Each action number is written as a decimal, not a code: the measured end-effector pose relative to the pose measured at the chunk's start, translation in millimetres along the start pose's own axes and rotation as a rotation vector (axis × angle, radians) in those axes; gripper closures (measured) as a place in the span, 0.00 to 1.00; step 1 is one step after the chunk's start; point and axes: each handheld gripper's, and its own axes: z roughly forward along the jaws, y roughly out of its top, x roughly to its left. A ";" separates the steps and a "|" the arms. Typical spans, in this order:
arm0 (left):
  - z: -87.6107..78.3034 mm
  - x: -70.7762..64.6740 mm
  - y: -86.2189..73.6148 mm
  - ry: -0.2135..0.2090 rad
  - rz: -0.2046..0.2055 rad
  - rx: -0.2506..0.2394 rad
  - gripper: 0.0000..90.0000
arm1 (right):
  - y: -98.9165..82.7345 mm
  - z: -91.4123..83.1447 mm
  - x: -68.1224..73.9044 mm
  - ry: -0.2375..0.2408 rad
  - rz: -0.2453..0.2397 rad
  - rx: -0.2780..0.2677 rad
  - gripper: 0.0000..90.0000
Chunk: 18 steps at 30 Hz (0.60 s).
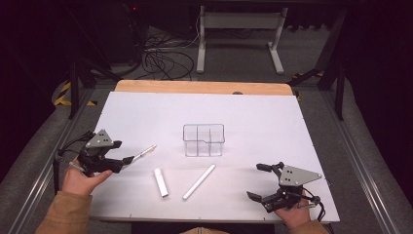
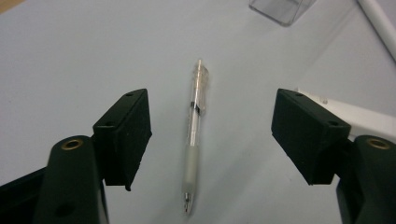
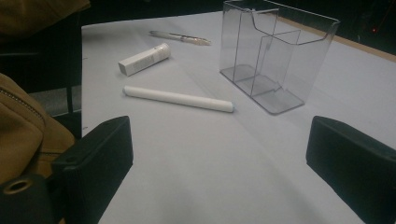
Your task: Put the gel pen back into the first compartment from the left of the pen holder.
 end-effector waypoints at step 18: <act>21.1 11.3 -21.6 -0.023 -0.024 0.146 0.50 | -0.2 0.7 0.2 0.003 0.000 0.003 0.09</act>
